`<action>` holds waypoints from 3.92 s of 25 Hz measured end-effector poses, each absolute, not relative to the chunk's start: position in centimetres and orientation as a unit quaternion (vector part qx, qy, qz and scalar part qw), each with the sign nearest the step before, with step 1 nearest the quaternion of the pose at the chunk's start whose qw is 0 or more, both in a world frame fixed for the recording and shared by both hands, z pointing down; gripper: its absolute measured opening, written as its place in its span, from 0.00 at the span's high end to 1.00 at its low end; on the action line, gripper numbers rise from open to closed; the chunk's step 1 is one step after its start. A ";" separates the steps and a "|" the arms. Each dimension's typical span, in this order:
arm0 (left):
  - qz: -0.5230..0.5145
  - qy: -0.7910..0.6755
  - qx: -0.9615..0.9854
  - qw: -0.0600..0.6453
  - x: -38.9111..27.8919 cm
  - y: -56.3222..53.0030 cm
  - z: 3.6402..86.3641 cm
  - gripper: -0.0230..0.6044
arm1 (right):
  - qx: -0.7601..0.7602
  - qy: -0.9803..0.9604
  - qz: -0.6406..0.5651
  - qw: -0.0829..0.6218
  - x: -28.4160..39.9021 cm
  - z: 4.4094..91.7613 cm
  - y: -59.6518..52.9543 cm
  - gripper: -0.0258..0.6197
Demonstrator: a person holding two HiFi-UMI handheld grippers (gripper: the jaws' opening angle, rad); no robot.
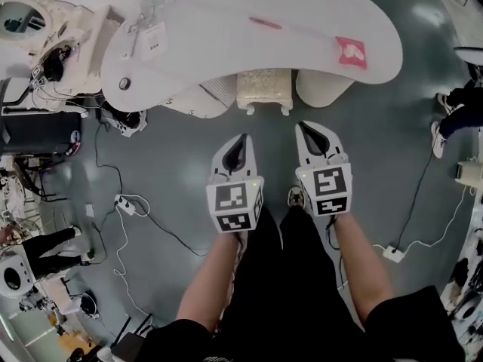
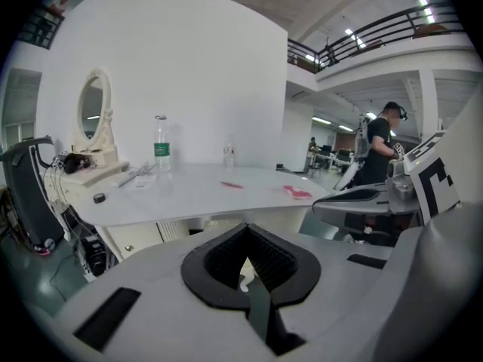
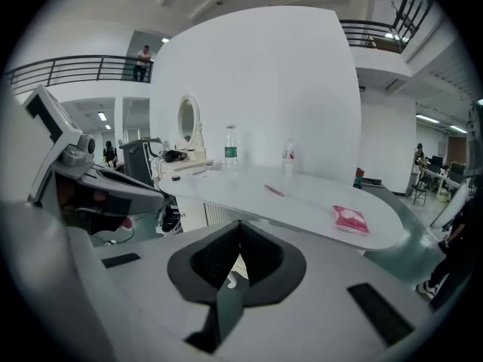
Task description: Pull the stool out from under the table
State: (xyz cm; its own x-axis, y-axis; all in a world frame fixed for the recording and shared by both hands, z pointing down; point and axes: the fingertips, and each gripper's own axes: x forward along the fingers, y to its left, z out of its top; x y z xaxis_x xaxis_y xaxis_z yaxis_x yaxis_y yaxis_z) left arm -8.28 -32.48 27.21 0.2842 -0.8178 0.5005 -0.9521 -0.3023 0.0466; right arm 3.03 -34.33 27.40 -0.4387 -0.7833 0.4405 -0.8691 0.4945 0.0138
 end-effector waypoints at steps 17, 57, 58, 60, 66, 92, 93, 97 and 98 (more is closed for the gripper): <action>0.213 -0.498 0.825 0.160 -11.9 -39.6 44.1 0.95 | 0.493 -0.832 0.080 0.240 0.8 45.0 -40.7 0.95; 0.592 -0.303 0.628 -0.404 -10.5 -53.8 75.0 0.42 | 0.306 -0.611 -0.372 0.628 1.0 74.7 -51.8 0.56; 0.596 -0.302 0.624 -0.406 -10.2 -53.9 75.1 0.44 | 0.306 -0.608 -0.363 0.636 1.2 74.9 -52.0 0.56; 0.603 -0.298 0.618 -0.407 -9.8 -54.0 75.2 0.46 | 0.308 -0.607 -0.360 0.638 1.3 74.9 -52.0 0.56; 0.601 -0.293 0.611 -0.423 -9.9 -53.8 75.4 0.53 | 0.313 -0.616 -0.369 0.622 1.4 74.9 -51.8 0.61; 0.594 -0.291 0.632 -0.403 -13.6 -36.2 76.8 0.58 | 0.322 -0.618 -0.325 0.639 -2.6 76.7 -34.8 0.67; 0.593 -0.290 0.634 -0.402 -13.6 -35.8 76.9 0.58 | 0.324 -0.617 -0.324 0.639 -2.6 76.7 -34.5 0.67; 0.581 -0.300 0.643 -0.398 -13.6 -34.2 76.8 0.58 | 0.320 -0.616 -0.318 0.646 -2.9 76.7 -33.0 0.67; 0.575 -0.305 0.650 -0.392 -13.5 -33.7 76.8 0.58 | 0.320 -0.617 -0.317 0.645 -2.9 76.8 -32.6 0.67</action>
State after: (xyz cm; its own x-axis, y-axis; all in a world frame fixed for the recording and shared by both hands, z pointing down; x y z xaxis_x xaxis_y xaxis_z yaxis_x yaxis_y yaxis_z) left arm -13.46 -33.74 76.78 0.1512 -0.8477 0.5084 0.0540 -0.5065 -0.8606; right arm -2.94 -32.57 76.76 0.0379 -0.8044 0.5929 0.0140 0.5937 0.8046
